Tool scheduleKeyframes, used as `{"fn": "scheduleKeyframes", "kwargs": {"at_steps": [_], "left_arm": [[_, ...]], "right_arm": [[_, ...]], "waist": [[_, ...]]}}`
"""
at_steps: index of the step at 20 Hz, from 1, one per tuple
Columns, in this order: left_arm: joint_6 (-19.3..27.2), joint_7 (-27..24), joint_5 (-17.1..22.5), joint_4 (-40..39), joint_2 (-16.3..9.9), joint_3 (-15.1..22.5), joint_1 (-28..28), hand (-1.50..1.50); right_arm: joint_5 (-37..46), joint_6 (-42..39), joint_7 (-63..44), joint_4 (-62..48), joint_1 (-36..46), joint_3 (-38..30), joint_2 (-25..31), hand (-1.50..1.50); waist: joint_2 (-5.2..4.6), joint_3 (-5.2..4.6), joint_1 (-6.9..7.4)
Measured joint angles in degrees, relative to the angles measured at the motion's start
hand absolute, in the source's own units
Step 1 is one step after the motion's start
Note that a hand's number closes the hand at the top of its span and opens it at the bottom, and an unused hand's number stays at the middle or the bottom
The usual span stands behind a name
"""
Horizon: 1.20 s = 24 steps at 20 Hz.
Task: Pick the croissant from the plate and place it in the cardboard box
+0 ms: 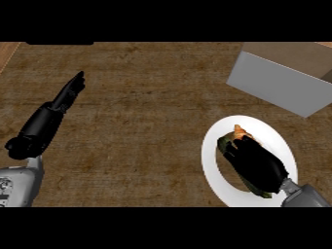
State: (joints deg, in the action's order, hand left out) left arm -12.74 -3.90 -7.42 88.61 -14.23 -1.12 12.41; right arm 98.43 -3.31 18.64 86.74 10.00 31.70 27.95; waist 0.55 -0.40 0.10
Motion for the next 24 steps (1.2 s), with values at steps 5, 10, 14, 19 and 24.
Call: {"fn": "scheduleKeyframes", "kwargs": {"at_steps": [5,10,14,19,24], "left_arm": [[-0.55,-0.83,-0.26,0.01,0.02,0.21,-0.27,0.00],[-0.77,-0.65,-0.32,-0.10,0.12,0.42,0.32,0.00],[-0.30,-0.51,-0.97,-0.51,0.72,0.72,0.56,0.00],[-1.07,-0.21,-0.16,0.20,-0.14,-0.88,-0.30,0.00],[-1.08,1.08,-0.11,0.94,0.10,-0.95,-0.50,0.00]], "right_arm": [[-6.43,-2.64,1.75,-1.97,2.28,-1.77,-8.26,1.50],[-18.52,-8.26,0.72,-5.67,6.41,-7.48,-20.69,1.50],[-24.49,-9.85,-0.80,-5.46,12.58,-10.57,-25.18,1.50],[-27.57,-13.54,-3.24,1.85,16.53,-13.45,-26.81,1.50],[-32.91,-15.12,-10.67,7.69,19.94,-21.37,-27.54,1.50]], "waist": [[-0.33,0.02,0.66],[-0.89,0.21,1.48],[-0.75,0.34,0.92],[-0.50,0.37,0.22],[-0.39,0.39,-0.15]]}}
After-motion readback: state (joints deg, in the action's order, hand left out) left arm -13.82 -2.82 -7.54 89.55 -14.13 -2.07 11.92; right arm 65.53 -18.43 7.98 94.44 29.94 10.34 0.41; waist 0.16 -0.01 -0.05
